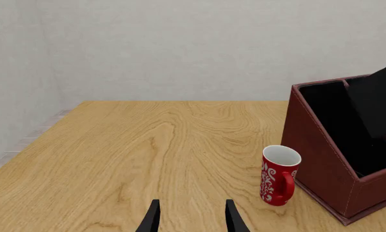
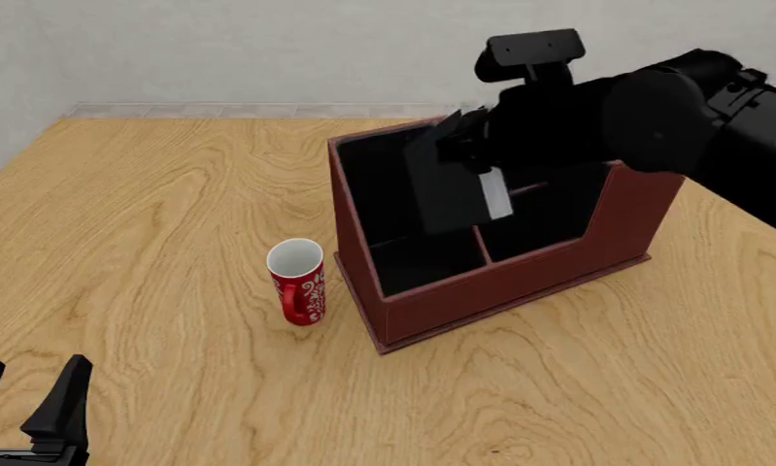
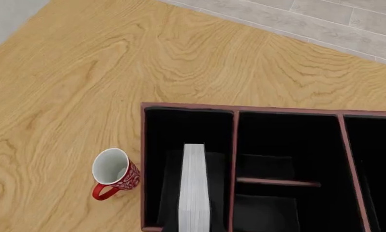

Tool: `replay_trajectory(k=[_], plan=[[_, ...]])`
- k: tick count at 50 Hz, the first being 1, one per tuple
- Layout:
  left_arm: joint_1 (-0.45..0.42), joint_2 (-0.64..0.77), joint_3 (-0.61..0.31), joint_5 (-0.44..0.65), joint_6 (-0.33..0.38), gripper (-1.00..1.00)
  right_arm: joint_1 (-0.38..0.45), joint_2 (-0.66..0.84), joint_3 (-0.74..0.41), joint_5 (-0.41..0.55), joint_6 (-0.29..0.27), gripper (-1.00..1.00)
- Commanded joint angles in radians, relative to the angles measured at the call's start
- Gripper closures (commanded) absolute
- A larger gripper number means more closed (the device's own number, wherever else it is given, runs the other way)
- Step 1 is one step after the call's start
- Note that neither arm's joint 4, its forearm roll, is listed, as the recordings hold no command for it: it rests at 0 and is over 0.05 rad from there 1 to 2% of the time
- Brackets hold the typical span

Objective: Pick up the book and place it in the left compartment of the caddy.

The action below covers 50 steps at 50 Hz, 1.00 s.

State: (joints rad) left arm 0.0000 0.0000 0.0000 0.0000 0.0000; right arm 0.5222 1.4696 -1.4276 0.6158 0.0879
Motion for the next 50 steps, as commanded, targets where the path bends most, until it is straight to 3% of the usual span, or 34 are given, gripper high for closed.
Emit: replay_trajectory(k=[1,50], plan=[[0.000,0.000,0.000,0.000,0.000,-1.00,0.003,0.037,0.010,-0.043,0.026,1.00],[0.000,0.000,0.000,0.000,0.000,-1.00,0.034,0.175,0.048,-0.161,0.066,1.00]])
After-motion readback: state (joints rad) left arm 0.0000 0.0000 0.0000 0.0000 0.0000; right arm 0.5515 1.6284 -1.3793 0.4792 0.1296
